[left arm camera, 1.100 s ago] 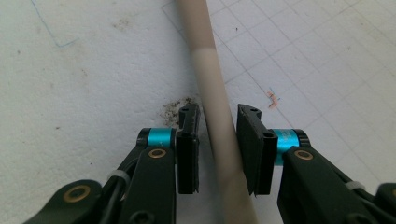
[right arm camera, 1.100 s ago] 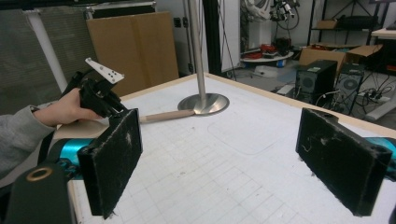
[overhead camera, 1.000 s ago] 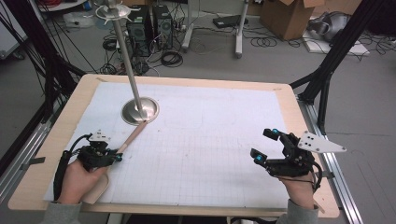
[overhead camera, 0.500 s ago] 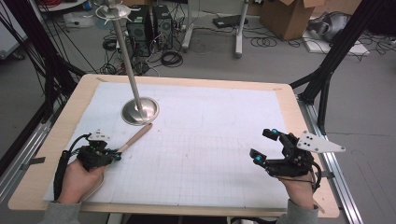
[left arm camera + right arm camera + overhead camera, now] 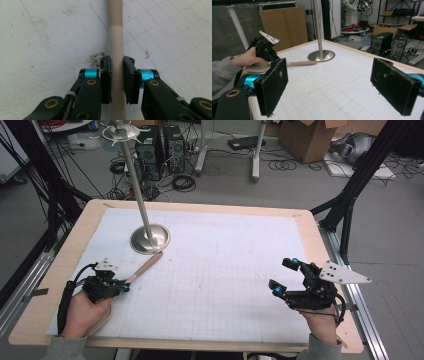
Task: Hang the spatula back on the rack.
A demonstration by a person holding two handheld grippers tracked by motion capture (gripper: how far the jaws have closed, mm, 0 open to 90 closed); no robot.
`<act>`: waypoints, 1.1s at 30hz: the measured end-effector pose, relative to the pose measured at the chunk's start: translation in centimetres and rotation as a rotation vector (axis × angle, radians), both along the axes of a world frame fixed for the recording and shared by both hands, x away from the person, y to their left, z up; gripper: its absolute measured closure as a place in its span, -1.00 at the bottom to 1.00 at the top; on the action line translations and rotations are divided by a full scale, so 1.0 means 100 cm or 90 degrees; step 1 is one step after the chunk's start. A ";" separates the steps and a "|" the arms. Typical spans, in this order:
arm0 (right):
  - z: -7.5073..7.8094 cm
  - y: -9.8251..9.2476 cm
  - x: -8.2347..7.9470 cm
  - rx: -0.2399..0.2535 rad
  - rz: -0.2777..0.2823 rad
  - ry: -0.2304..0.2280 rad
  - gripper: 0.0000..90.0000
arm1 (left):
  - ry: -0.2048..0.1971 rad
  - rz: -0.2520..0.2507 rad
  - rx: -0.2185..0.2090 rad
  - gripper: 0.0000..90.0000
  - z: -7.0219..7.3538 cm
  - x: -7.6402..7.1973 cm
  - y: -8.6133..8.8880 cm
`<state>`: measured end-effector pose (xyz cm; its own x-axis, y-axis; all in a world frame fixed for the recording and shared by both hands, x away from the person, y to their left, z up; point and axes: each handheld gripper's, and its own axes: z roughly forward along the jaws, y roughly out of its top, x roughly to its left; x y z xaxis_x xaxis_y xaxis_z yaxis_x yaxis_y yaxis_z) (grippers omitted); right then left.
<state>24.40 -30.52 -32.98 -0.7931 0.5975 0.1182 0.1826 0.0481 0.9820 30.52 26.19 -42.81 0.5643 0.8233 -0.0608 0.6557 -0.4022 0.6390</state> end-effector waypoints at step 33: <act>-0.006 0.005 0.005 -0.017 -0.003 0.018 -0.69 | -0.119 0.009 -0.109 0.73 0.052 -0.019 0.030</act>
